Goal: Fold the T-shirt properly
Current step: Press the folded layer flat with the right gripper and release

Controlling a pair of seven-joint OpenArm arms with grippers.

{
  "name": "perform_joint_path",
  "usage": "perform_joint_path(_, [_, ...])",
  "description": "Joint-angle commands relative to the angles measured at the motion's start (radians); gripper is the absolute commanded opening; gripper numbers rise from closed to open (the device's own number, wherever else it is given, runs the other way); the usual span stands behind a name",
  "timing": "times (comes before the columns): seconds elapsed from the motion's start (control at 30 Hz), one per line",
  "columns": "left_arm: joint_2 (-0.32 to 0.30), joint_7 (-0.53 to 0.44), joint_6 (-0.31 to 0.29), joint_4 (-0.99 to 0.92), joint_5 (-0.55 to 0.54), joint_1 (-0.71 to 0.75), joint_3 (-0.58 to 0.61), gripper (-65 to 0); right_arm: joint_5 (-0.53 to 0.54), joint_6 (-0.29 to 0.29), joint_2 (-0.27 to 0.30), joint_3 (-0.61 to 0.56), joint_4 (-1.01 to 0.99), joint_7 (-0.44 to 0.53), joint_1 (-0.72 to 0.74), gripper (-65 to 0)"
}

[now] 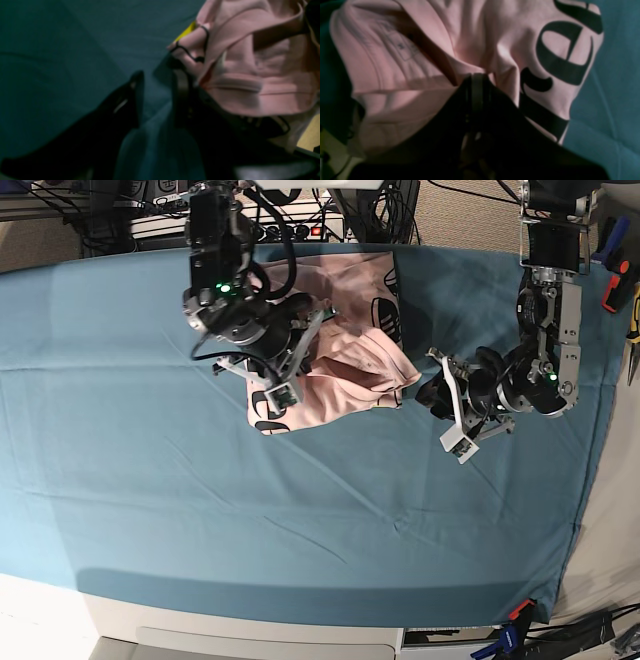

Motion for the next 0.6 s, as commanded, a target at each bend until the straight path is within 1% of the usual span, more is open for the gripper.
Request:
perform_joint_path(0.0, [-0.008,-0.022,0.000,0.015,-0.016,-0.019,-0.005,-45.0,-0.005,-0.010,-0.005,-0.014,0.019,0.018,0.007,-65.0])
perform_joint_path(0.2, [-0.008,-0.022,0.000,0.015,-0.015,-0.019,-0.005,-45.0,0.005,-0.011,-0.005,-0.098,0.019,-0.012,0.001,-65.0])
perform_joint_path(0.33, [-0.008,-0.022,0.000,0.015,-0.015,-0.019,-0.005,-45.0,0.047,-0.007,-0.005,-0.166,0.019,-0.037,-0.038,-65.0])
perform_joint_path(0.47, [-0.008,-0.023,0.000,0.015,-0.016,-0.019,-0.005,-45.0,0.056,-0.007,-0.005,-0.227,0.019,-0.052,-0.081,-65.0])
perform_joint_path(0.5, [-0.008,-0.023,0.000,0.015,-0.016,-0.019,-0.005,-45.0,0.060,-0.005,-0.005,-0.240,0.019,-0.056,-0.090,-65.0])
perform_joint_path(0.57, [-0.008,-0.023,0.000,0.015,-0.016,-0.019,-0.005,-45.0,0.108,0.025,-0.005,-0.259,0.019,-0.057,-0.103,-65.0])
